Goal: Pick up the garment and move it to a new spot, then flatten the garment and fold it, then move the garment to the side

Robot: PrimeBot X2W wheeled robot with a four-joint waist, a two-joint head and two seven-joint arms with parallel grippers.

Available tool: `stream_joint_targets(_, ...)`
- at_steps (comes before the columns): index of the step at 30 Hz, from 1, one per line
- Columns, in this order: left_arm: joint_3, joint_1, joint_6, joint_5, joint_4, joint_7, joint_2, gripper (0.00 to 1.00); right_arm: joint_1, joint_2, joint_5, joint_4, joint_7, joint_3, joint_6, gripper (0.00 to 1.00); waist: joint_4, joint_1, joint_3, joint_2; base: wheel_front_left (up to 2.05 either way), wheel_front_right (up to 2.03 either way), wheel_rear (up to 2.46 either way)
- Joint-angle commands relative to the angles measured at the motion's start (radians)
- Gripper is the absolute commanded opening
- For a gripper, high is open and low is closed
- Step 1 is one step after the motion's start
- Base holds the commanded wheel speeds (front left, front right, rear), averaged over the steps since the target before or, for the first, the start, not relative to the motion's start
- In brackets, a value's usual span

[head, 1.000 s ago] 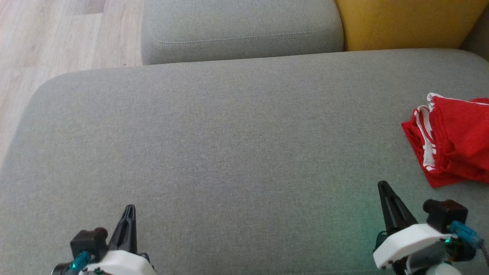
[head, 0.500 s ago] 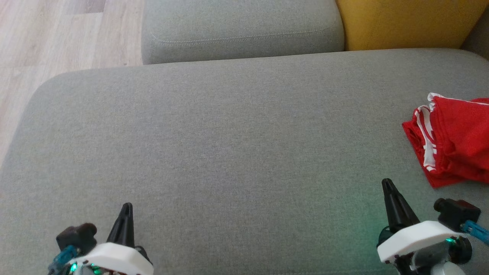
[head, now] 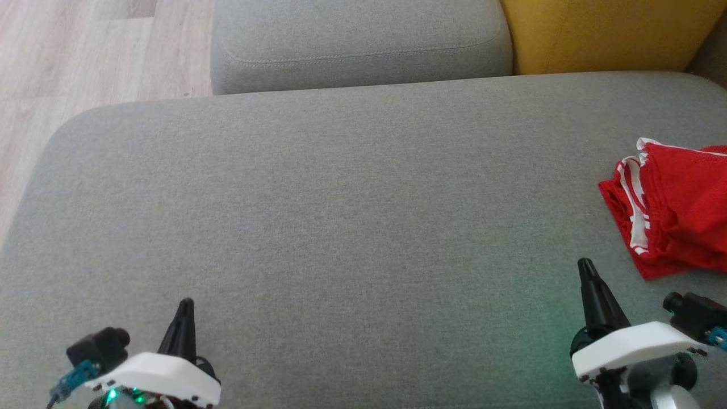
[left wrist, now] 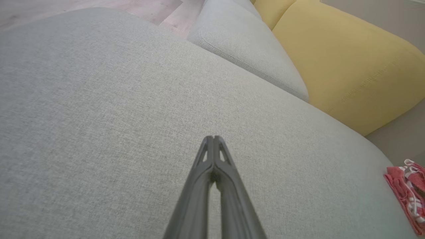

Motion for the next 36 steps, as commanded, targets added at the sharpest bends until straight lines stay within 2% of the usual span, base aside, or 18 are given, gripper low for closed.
stream_joint_targets(1, 0.037, -0.059, -0.013, -0.032, -0.027, 0.006, 0.004, 0.00, -0.051, -0.013, 0.040, -0.024, 0.002, -0.001, 0.000, 0.00, 0.000, 0.0000, 0.000, 0.0000, 0.00, 0.00, 0.00)
stream_joint_targets(36, 0.150, -0.111, -0.106, -0.394, 0.003, 0.094, -0.047, 0.00, -0.100, -0.017, 0.449, 0.027, 0.013, -0.034, -0.001, 0.00, 0.002, 0.0000, 0.005, 0.0000, 0.00, 0.00, 0.00)
